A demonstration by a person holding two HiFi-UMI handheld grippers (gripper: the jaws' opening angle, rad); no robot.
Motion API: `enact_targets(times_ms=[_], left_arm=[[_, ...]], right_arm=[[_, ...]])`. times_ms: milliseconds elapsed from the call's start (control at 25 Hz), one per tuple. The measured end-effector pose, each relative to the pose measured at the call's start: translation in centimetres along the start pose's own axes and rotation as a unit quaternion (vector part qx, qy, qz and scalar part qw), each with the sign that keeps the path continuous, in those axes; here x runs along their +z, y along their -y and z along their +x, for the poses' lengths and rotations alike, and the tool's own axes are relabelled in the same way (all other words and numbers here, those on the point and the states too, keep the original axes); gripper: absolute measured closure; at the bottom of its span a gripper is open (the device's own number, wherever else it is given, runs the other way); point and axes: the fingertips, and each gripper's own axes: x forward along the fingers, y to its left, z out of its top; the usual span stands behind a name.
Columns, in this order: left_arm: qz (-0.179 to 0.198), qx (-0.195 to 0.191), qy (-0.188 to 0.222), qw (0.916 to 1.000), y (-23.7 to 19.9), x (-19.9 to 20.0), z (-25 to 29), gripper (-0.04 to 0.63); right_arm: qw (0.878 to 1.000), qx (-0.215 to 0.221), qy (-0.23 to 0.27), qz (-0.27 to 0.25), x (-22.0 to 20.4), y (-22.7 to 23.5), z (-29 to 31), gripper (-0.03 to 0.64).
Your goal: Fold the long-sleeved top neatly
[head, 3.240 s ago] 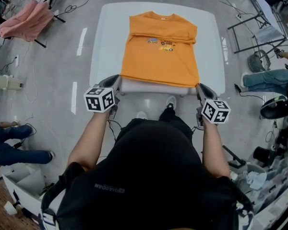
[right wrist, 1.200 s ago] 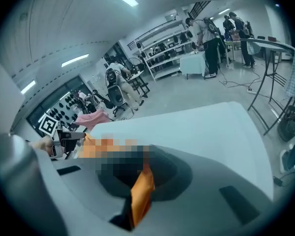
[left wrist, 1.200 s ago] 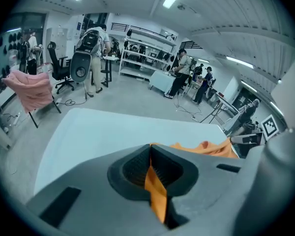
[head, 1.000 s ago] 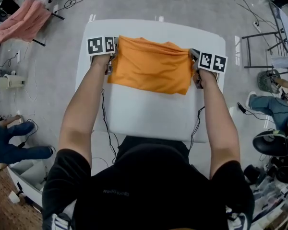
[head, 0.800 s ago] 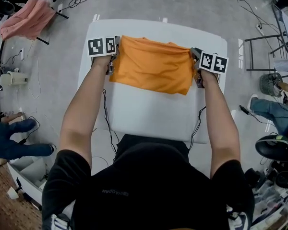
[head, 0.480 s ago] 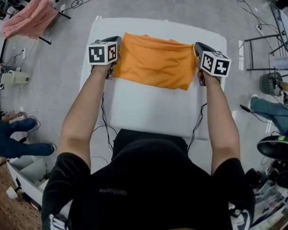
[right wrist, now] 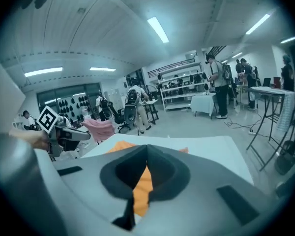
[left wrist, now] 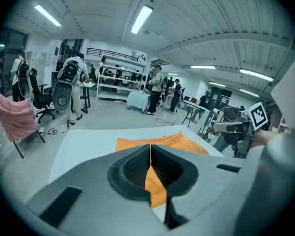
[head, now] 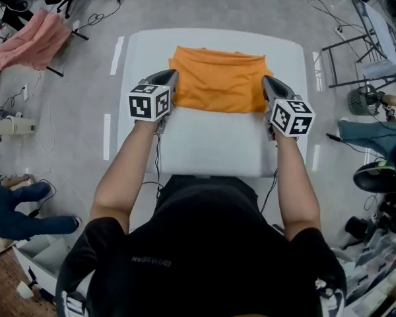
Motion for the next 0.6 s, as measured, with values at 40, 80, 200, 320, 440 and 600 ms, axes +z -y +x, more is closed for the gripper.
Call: enact_targets(times_ms=[40,80,200,320,440,600], left_arm=[[0.001,-0.007,0.001,1.0000,0.2,-0.4,-0.6,0.586],[0.002,-0.015,0.001,0.9999,0.4,-0.8,-1.3,0.586],[0.014,-0.041,-0.001,0.9991,0.8,-1.9,-3.3,0.586],[0.033,-0.063,-0.011,0.9974,1.0,-3.3,-5.0,0.586],[0.054,-0.083,-0.027,0.9947,1.4,-4.9,-6.3,0.586],[0.071,-0.090,-0.042,0.9925,2.3,-7.4,-7.1,0.586]], right_arm=[[1.000,-0.006,0.002,0.000,-0.5,-0.8,-0.8,0.612],[1.000,-0.013,0.003,0.001,-1.0,-1.6,-1.6,0.612],[0.999,-0.036,0.007,0.015,-2.6,-3.5,-3.7,0.612],[0.997,-0.064,0.004,0.031,-4.5,-4.3,-4.9,0.612],[0.995,-0.091,-0.001,0.044,-6.1,-3.9,-5.7,0.612],[0.992,-0.116,-0.012,0.057,-8.1,-1.9,-6.7,0.612]])
